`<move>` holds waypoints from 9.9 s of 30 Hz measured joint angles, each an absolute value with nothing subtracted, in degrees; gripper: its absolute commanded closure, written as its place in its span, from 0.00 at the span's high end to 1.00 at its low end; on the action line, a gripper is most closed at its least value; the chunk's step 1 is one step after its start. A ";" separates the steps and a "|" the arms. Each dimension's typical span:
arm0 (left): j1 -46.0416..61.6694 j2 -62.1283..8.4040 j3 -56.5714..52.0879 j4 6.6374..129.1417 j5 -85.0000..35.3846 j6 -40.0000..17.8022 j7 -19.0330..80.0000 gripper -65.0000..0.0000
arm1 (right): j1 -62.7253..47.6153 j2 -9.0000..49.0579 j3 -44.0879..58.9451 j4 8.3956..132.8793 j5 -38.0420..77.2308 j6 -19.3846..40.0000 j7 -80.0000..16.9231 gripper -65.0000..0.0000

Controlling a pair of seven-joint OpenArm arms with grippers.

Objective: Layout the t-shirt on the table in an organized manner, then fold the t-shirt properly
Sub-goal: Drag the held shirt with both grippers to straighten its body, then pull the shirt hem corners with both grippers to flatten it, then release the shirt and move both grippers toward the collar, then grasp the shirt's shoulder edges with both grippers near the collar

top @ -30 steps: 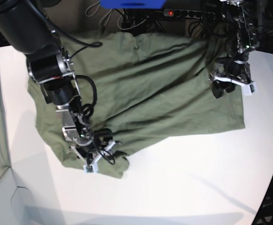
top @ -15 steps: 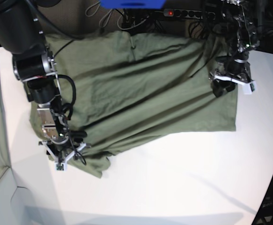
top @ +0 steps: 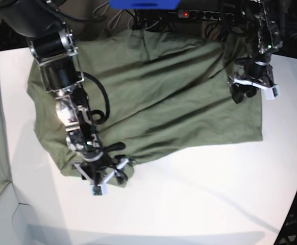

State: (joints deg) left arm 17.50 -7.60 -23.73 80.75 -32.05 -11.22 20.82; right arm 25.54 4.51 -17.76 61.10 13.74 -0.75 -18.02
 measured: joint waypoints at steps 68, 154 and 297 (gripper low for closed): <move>9.50 -6.81 -25.65 84.44 -29.41 -7.25 31.05 0.51 | 42.17 4.34 -17.54 15.81 13.76 -5.67 3.64 0.54; -15.18 -12.82 -19.57 45.82 -18.15 -8.99 10.24 0.51 | 32.91 13.54 -17.06 27.42 14.09 -1.72 3.55 0.54; 22.15 -11.27 -32.93 93.71 -28.36 -12.25 36.23 0.00 | -40.27 9.30 6.87 109.40 13.78 0.62 -22.76 0.72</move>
State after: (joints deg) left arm 22.15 -11.27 -32.93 93.71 -28.36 -12.25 36.23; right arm -40.27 9.30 6.87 109.40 13.78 0.62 -22.76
